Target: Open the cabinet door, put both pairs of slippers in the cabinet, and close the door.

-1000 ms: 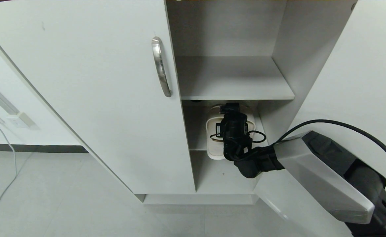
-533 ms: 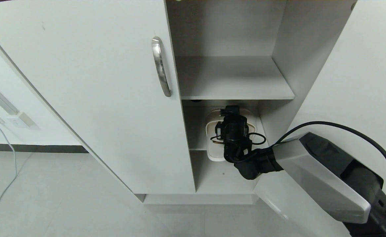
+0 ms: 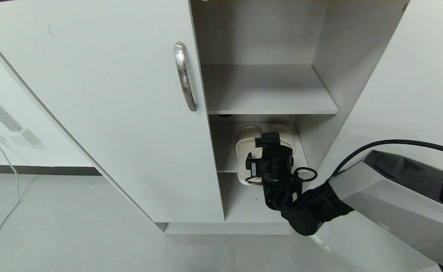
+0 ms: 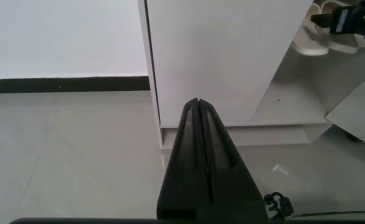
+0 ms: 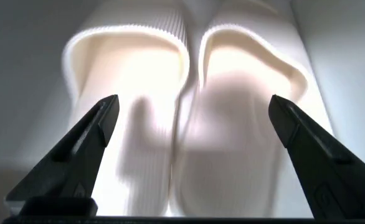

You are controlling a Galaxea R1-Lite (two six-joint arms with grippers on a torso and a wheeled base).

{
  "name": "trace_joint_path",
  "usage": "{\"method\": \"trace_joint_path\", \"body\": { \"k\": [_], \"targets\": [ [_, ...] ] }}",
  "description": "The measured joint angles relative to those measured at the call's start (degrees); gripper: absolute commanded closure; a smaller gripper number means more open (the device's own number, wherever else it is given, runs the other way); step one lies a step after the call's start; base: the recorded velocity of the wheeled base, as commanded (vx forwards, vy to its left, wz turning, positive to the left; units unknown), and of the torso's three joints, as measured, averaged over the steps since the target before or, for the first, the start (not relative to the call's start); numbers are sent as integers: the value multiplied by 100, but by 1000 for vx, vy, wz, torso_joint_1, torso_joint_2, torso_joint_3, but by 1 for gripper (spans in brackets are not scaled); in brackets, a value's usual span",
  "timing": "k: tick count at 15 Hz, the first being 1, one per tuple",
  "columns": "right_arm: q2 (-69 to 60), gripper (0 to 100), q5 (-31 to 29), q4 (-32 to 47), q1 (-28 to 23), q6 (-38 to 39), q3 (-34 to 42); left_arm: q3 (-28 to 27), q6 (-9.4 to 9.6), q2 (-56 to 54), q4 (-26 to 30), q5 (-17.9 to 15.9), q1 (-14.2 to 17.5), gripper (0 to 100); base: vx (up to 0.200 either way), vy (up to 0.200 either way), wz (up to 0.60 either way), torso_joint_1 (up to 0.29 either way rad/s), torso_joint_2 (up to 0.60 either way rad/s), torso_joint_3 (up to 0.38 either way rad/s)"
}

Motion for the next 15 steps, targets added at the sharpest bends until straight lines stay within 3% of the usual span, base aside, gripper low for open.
{"method": "trace_joint_path", "body": {
  "k": [2, 5, 9, 15],
  "targets": [
    [-340, 0, 0, -536, 140, 0, 809, 0, -5, 0, 0, 2, 0, 100, 0, 0, 0, 0, 0, 0],
    [-695, 0, -1, -1013, 273, 9, 1530, 0, -7, 0, 2, 2, -2, 100, -200, 0, 0, 4, 6, 1],
    [-811, 0, 0, -1013, 325, 11, 1679, 0, -7, 0, 2, 2, -5, 100, -200, 0, 0, -2, 1, 1],
    [-836, 0, -1, -1011, 319, 11, 1764, 0, 0, 0, 0, 2, -2, 100, 0, 0, 0, 0, 0, 0]
  ]
}}
